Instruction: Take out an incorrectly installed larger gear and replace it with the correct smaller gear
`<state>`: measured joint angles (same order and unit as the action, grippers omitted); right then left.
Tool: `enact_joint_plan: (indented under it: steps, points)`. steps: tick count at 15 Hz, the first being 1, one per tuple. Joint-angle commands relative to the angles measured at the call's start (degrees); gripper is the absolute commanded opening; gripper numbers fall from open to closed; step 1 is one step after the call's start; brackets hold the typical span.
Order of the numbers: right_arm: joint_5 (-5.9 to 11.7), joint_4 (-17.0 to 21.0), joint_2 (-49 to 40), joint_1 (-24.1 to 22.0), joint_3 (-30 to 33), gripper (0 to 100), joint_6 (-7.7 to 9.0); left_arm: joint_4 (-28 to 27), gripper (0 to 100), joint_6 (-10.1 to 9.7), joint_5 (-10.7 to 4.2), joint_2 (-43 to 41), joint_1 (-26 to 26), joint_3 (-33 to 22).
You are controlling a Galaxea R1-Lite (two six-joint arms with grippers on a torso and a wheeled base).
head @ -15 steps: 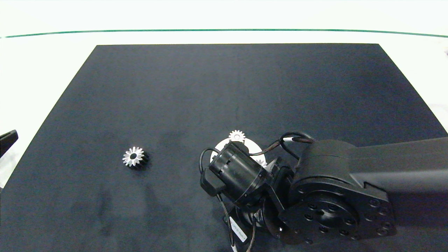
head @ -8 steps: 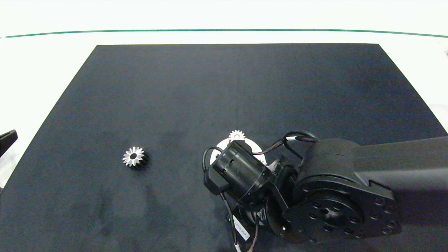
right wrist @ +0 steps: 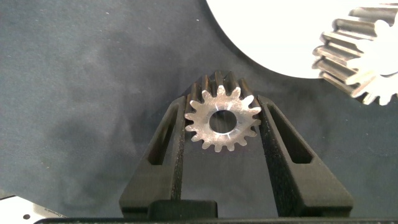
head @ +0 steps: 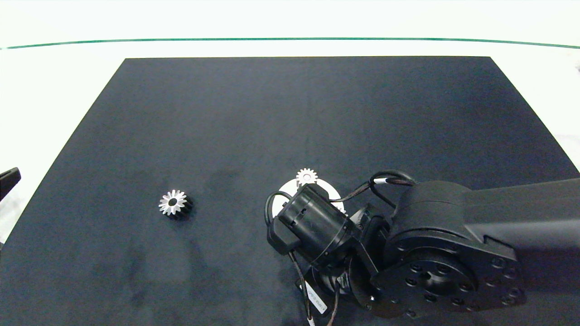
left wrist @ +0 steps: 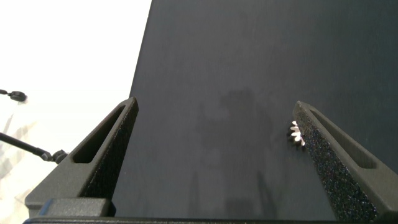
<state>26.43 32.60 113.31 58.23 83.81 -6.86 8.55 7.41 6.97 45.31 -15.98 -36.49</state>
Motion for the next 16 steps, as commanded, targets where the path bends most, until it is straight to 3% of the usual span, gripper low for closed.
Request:
enact_joint_plan:
  steps: [1,5,10,16]
  points:
    - [0.29,0.1,-1.7,0.0,0.7,25,-0.08,0.1,100,0.06,0.06,-0.1,0.1,0.0]
    - [0.20,0.2,-2.5,-0.1,4.6,25,0.62,0.1,100,0.06,0.06,-0.3,0.1,0.0]
    - [0.20,1.6,-0.2,-0.8,11.8,25,3.17,0.1,100,0.06,0.06,-0.6,0.1,0.0]
    - [0.20,4.8,3.7,-0.8,18.7,25,3.26,0.1,100,0.06,0.06,-0.7,0.1,0.3]
